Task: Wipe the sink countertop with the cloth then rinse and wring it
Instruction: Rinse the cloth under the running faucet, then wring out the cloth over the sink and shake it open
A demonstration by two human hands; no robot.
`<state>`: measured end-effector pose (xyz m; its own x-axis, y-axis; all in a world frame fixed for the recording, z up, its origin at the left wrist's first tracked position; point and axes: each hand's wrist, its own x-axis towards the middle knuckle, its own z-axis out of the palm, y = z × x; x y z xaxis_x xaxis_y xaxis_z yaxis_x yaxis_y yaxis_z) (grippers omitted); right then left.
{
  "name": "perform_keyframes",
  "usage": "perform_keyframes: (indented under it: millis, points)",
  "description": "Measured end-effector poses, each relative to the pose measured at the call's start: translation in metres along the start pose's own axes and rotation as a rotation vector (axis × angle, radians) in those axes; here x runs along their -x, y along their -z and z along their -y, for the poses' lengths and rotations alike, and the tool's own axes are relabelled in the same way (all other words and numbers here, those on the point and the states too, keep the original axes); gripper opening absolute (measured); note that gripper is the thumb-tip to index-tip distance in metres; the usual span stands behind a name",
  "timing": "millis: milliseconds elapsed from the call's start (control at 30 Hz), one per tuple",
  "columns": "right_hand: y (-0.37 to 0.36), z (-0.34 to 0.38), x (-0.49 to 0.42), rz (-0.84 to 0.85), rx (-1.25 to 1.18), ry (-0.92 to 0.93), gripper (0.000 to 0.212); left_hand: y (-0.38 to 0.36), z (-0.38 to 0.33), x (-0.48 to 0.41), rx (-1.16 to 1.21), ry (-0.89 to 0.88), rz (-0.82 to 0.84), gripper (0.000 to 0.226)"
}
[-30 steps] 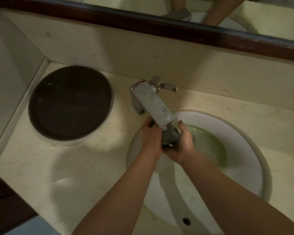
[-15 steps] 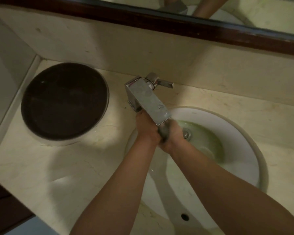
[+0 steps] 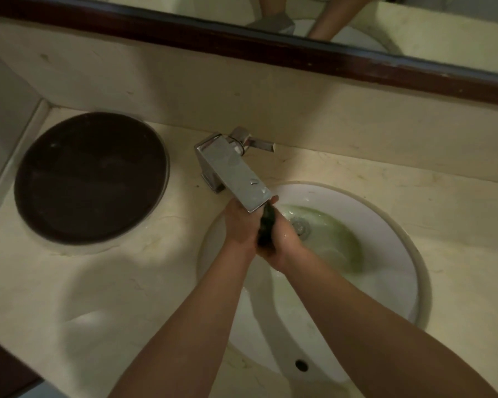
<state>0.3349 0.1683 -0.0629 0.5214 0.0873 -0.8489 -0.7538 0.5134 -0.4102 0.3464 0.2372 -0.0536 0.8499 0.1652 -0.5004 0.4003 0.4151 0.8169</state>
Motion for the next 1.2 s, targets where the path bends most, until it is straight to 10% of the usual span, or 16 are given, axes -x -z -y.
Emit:
perform_keyframes:
  millis: [133, 233, 467, 900, 1200]
  points:
    - [0.002, 0.031, 0.01, -0.242, 0.596, 0.128, 0.028, 0.001, -0.002, -0.001, 0.257, 0.051, 0.012, 0.044]
    - [-0.004, 0.06, 0.022, -0.335, 0.949, 0.352, 0.031, -0.004, 0.002, -0.002, 0.333, 0.133, -0.019, 0.032]
    - [-0.048, 0.117, 0.062, -0.162, 0.905, 0.762, 0.045, -0.007, -0.014, 0.011, 0.331, 0.248, -0.107, 0.018]
    - [-0.029, 0.093, 0.083, -0.048, 0.817, 0.693, 0.033, 0.003, -0.022, 0.033, 0.236, 0.208, -0.072, 0.013]
    - [0.097, 0.038, 0.08, -0.136, 0.319, 0.081, 0.059, -0.011, -0.026, 0.083, 0.107, 0.346, 0.208, 0.032]
